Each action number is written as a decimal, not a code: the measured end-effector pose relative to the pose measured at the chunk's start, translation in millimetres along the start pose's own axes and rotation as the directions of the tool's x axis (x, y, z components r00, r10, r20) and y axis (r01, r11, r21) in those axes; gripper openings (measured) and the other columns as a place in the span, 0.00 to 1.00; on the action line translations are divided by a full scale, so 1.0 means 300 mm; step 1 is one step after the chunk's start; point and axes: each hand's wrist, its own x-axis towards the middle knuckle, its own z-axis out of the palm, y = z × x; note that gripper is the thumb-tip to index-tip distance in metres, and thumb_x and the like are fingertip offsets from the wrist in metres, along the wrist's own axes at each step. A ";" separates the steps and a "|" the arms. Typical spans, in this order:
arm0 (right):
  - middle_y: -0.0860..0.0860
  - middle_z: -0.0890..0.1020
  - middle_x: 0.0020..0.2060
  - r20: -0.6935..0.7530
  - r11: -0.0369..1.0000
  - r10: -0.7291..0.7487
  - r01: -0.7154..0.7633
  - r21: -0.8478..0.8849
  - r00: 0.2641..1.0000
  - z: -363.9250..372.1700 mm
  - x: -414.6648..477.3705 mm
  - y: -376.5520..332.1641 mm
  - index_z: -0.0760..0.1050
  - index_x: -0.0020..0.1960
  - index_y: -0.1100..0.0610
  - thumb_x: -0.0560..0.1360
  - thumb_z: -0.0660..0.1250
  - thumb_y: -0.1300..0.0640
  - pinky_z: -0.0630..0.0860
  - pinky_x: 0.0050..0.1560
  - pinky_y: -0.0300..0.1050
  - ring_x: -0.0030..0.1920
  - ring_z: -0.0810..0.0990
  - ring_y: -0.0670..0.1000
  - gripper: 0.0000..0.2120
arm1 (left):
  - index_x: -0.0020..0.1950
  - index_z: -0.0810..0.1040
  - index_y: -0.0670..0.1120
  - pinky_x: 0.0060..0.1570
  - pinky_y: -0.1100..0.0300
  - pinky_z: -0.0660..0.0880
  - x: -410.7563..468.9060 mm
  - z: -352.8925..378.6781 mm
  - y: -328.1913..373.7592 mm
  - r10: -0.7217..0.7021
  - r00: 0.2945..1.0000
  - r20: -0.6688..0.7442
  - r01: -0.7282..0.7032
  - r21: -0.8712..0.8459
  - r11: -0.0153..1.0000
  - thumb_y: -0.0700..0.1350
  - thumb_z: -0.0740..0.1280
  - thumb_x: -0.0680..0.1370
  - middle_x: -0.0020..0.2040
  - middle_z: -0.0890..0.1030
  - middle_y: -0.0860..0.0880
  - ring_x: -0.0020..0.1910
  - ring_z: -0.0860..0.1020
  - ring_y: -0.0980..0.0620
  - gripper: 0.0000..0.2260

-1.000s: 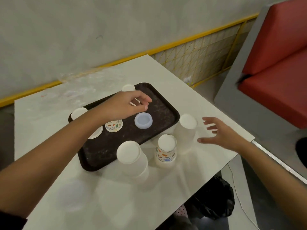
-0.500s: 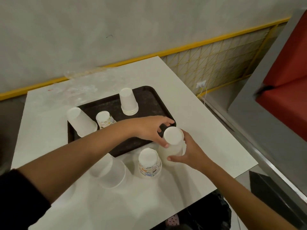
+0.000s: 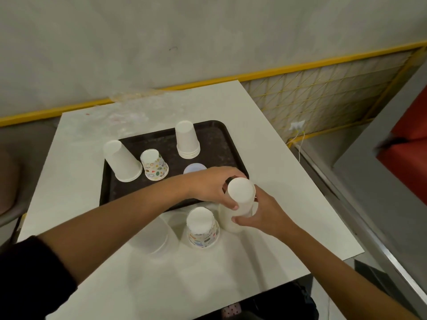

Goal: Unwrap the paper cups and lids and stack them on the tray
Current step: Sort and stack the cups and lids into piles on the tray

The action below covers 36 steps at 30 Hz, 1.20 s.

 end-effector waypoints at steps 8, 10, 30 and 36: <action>0.43 0.70 0.55 0.028 0.998 -0.043 0.044 -0.039 0.999 -0.024 0.007 -0.006 0.63 0.67 0.49 0.63 0.78 0.56 0.72 0.58 0.41 0.55 0.70 0.46 0.37 | 0.63 0.71 0.49 0.55 0.64 0.73 -0.022 0.007 0.012 -0.006 0.997 -0.081 0.001 -0.057 0.998 0.44 0.76 0.68 0.56 0.75 0.56 0.54 0.74 0.58 0.26; 0.43 0.70 0.55 0.036 0.997 -0.060 0.062 -0.053 0.998 -0.037 0.001 -0.009 0.62 0.67 0.50 0.64 0.78 0.55 0.72 0.57 0.41 0.55 0.70 0.46 0.38 | 0.63 0.71 0.49 0.54 0.65 0.73 -0.027 0.008 0.021 -0.008 0.996 -0.091 0.002 -0.067 0.998 0.44 0.76 0.68 0.56 0.75 0.56 0.53 0.74 0.59 0.26; 0.47 0.76 0.57 -0.052 0.974 -0.216 0.219 0.051 0.975 -0.169 -0.037 -0.121 0.66 0.65 0.50 0.62 0.78 0.56 0.76 0.56 0.45 0.56 0.75 0.48 0.35 | 0.62 0.70 0.53 0.47 0.75 0.73 -0.106 -0.046 0.141 0.040 0.937 -0.346 -0.116 -0.200 0.973 0.47 0.74 0.69 0.54 0.75 0.62 0.51 0.75 0.63 0.24; 0.44 0.77 0.53 -0.119 0.943 -0.316 0.325 0.065 0.941 -0.228 0.015 -0.288 0.68 0.62 0.49 0.62 0.78 0.56 0.76 0.49 0.40 0.52 0.77 0.44 0.32 | 0.60 0.71 0.56 0.45 0.73 0.73 -0.160 -0.167 0.175 0.045 0.843 -0.537 -0.200 -0.235 0.951 0.47 0.75 0.68 0.54 0.76 0.59 0.47 0.77 0.63 0.23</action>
